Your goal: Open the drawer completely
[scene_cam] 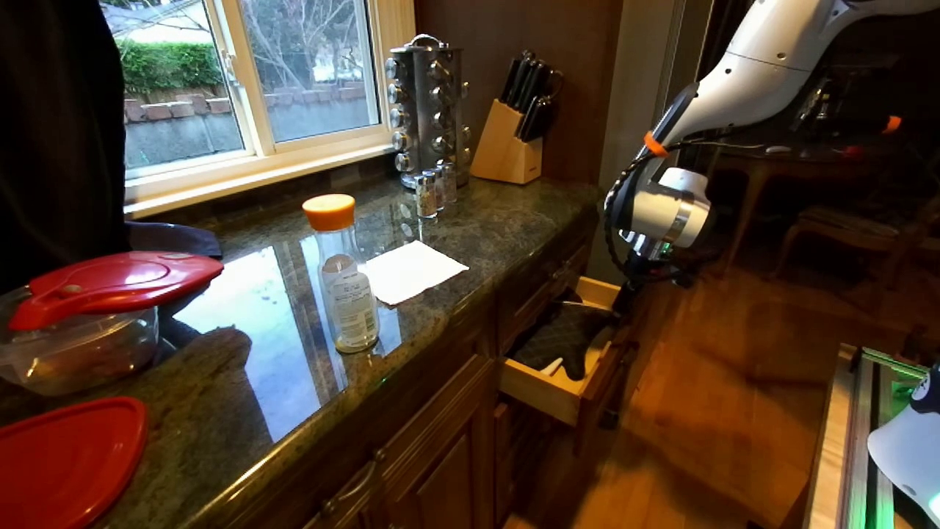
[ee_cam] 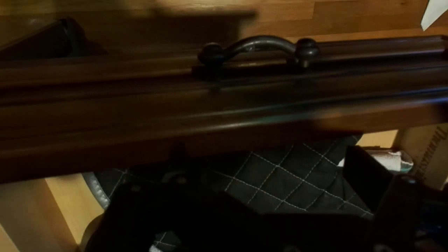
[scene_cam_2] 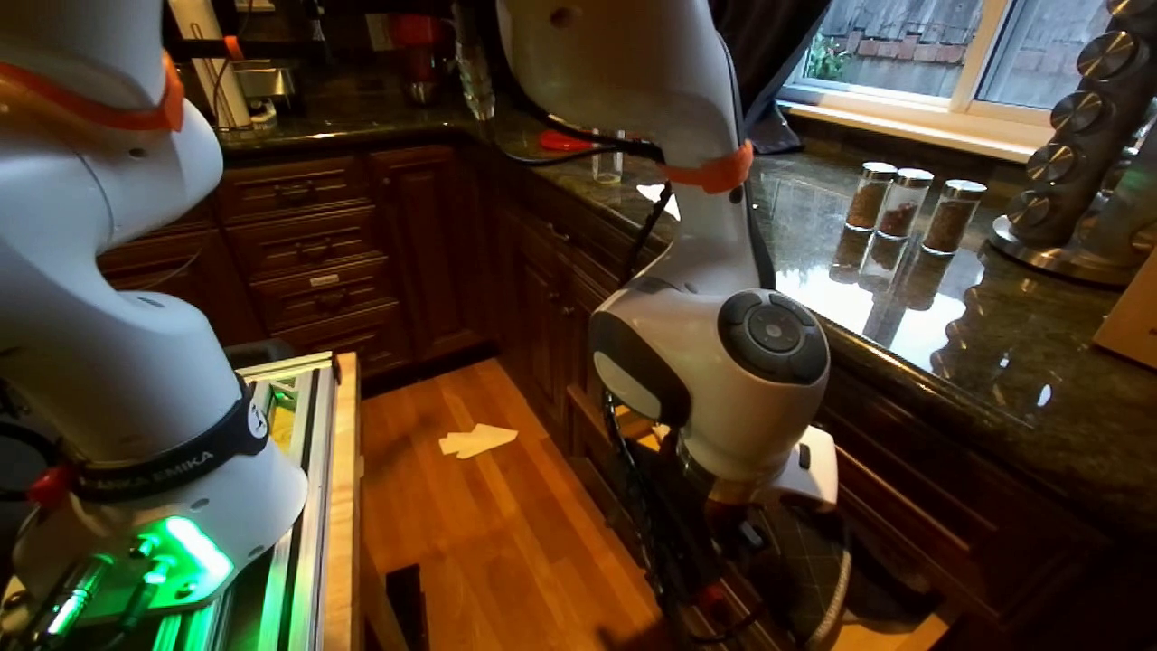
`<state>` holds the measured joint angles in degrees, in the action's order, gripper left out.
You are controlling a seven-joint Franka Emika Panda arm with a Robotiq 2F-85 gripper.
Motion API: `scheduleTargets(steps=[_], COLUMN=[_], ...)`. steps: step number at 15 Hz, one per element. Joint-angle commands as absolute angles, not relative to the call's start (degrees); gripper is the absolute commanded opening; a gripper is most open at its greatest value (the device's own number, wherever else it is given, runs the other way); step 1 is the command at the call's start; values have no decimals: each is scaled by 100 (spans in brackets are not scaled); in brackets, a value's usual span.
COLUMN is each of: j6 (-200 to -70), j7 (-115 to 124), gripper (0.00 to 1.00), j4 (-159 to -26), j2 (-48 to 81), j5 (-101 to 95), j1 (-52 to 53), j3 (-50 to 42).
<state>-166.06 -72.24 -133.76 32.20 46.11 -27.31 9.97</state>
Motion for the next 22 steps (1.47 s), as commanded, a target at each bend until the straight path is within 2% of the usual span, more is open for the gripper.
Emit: scheduleTargets(steps=[1,8,14,22], j6=[-16600,-16345,-15890,-14989], j7=[-7025,-6154,-4407,-3296], gripper=[100,100,100,100], j4=[-13247,-13506,-13751,-13886], j2=[3495,3407,3165,2862], j5=[4320,3615,1905,796], j1=[-2527,-1722,-1832,-1843], j3=[687,-214,-297,-444])
